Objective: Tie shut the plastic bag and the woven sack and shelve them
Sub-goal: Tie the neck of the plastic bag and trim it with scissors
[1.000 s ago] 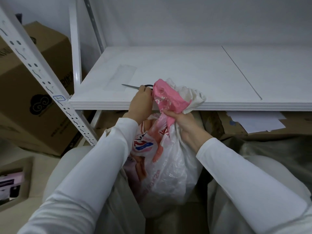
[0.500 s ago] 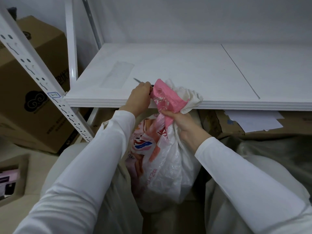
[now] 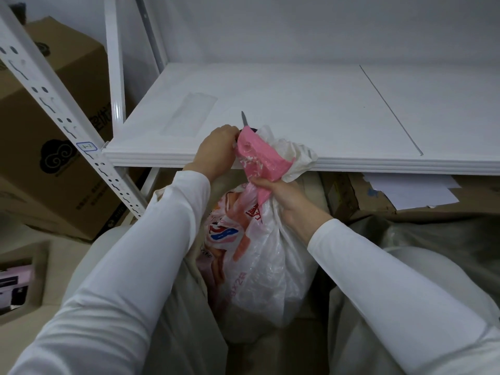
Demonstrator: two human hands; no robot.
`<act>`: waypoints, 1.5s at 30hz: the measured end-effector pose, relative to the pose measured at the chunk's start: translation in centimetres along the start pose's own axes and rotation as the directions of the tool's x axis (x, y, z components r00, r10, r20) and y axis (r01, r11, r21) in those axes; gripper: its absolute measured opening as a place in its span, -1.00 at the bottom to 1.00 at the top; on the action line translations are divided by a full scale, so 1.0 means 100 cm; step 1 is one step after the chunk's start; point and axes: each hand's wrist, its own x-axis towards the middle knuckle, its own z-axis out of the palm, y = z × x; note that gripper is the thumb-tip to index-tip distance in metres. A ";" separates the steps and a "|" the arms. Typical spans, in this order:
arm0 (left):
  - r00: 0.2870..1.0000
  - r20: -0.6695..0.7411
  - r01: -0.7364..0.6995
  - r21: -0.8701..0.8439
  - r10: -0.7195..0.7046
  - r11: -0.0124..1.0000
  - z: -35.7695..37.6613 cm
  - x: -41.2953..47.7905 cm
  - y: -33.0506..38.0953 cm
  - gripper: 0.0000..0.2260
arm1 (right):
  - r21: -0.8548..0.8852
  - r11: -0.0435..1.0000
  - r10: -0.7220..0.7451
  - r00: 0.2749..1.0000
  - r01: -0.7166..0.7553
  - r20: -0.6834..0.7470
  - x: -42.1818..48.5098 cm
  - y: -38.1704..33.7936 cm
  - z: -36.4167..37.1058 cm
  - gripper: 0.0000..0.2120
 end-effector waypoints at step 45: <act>0.972 -0.031 0.232 0.310 -0.235 0.922 -0.017 -0.017 -0.076 -0.60 | -0.037 0.998 0.045 0.999 -0.044 0.020 0.010 0.024 0.042 -0.47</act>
